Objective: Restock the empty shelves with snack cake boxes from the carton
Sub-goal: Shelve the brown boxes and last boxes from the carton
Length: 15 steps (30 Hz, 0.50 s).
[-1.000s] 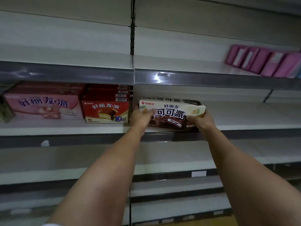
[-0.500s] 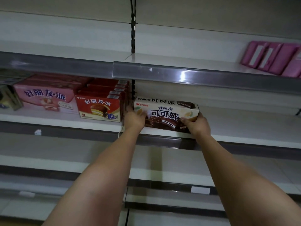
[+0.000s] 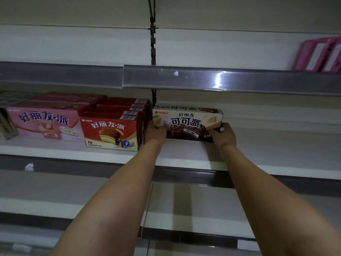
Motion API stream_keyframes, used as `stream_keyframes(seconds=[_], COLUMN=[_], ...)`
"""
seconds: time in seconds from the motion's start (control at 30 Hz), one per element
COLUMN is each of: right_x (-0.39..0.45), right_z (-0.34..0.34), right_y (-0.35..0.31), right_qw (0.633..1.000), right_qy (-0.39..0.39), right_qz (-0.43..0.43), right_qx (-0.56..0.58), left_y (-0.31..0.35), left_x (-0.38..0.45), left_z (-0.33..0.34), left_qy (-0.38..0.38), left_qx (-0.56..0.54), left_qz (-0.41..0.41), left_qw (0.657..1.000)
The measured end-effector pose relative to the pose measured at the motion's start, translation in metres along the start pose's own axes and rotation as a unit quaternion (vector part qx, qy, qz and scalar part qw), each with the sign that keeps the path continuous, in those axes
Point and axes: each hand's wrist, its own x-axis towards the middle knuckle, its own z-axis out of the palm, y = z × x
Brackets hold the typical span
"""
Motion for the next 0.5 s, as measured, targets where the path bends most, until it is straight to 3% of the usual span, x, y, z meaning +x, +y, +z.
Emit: stream_keyframes(seconds=[0.23,0.5], right_x=[0.015,0.030], right_z=[0.018,0.026], right_y=[0.000,-0.008], right_qw=[0.999,0.998], right_qy=[0.026,-0.018], right_qz=[0.011,0.032], right_qx=[0.042,0.055], left_y=[-0.013,-0.010], left_x=[0.028,0.046], left_z=[0.015,0.021], left_qy=[-0.025,-0.032], left_qx=[-0.044,-0.063], left_qz=[0.038,0.048], left_qw=[0.998,0.996])
